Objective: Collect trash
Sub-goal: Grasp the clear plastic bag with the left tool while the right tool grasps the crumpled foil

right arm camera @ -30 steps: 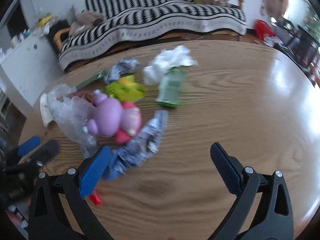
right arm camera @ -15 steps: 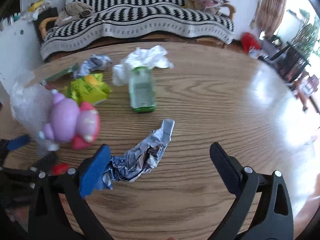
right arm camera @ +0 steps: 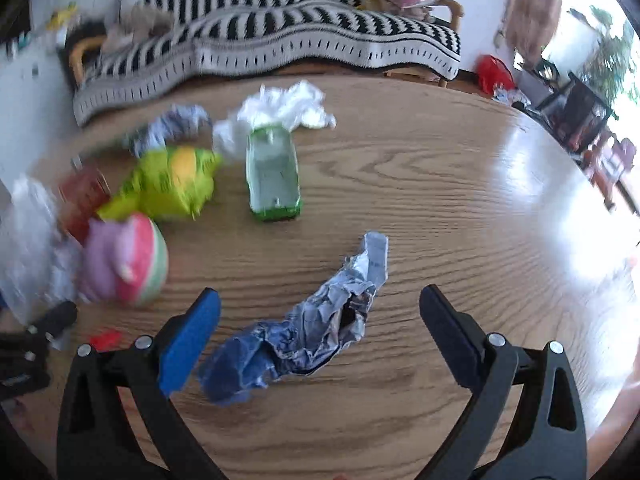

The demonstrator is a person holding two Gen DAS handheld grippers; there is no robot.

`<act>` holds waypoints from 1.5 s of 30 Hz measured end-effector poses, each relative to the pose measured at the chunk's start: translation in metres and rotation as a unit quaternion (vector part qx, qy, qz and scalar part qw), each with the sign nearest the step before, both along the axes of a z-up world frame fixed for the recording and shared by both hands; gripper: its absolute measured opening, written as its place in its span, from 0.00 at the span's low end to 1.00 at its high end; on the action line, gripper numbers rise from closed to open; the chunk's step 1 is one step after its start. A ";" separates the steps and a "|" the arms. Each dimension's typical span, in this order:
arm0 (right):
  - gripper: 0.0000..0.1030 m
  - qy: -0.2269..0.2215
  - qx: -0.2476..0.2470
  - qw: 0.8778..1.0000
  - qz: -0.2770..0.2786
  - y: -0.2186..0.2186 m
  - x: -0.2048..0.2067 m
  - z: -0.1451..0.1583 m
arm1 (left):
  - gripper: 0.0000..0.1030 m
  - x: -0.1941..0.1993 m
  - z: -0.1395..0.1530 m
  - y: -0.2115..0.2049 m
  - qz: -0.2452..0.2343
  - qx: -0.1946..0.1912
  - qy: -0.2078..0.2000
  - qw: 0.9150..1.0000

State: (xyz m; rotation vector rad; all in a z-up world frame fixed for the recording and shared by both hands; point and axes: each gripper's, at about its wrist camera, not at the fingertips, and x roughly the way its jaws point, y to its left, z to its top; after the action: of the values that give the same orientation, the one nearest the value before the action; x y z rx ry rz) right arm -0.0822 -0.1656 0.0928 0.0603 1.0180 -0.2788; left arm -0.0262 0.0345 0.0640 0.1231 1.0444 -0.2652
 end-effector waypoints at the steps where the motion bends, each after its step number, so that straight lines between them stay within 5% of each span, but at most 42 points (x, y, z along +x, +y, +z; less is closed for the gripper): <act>1: 0.93 0.005 -0.003 1.000 -0.002 -0.003 -0.001 -0.002 | 0.94 0.001 -0.001 0.001 0.004 0.003 0.000 1.000; 13: 0.93 0.003 0.030 0.999 -0.036 -0.040 -0.017 -0.006 | 0.94 -0.004 0.023 0.056 0.059 -0.011 -0.039 0.997; 16: 0.93 0.002 0.035 0.999 -0.035 -0.040 -0.016 -0.007 | 0.94 -0.003 0.028 0.066 0.080 -0.052 -0.044 0.994; 22: 0.93 0.003 0.037 0.999 -0.027 -0.041 -0.018 -0.007 | 0.94 0.023 0.013 0.062 0.089 -0.043 -0.021 0.995; 25: 0.93 -0.001 0.037 0.999 -0.014 -0.042 -0.023 -0.007 | 0.94 0.028 0.001 0.063 0.088 -0.080 0.008 0.993; 32: 0.95 -0.005 0.037 0.999 0.008 -0.029 -0.027 -0.007 | 0.94 0.029 -0.001 0.059 0.076 -0.054 0.000 0.996; 35: 0.95 -0.006 0.041 0.999 0.008 -0.024 -0.027 -0.006 | 0.93 0.031 -0.002 0.063 0.067 -0.074 -0.003 0.995; 36: 0.90 -0.013 0.050 0.999 0.016 -0.021 -0.029 -0.005 | 0.80 0.030 -0.001 0.064 0.065 -0.081 -0.004 0.995; 37: 0.72 -0.024 0.051 0.998 0.023 -0.019 -0.030 -0.001 | 0.65 0.028 0.001 0.063 0.061 -0.080 -0.010 0.995; 38: 0.58 -0.028 0.043 0.998 0.025 -0.017 -0.031 0.000 | 0.30 0.026 0.002 0.063 0.053 -0.076 -0.010 0.996; 39: 0.29 -0.034 0.042 0.998 0.028 -0.016 -0.033 0.002 | 0.18 0.025 0.003 0.061 0.053 -0.071 -0.012 0.996; 43: 0.28 -0.072 0.125 0.989 0.007 -0.035 -0.040 0.009 | 0.06 0.016 0.018 0.048 0.051 -0.003 -0.070 0.996; 45: 0.28 -0.100 0.112 0.989 0.000 -0.036 -0.044 0.020 | 0.05 0.014 0.024 0.046 0.050 -0.002 -0.080 0.996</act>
State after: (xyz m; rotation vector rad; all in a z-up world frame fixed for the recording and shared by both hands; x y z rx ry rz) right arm -0.1267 -0.2021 0.1128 0.2862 0.8463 -0.1529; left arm -0.0119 0.0800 0.0876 0.0857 0.8874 -0.1642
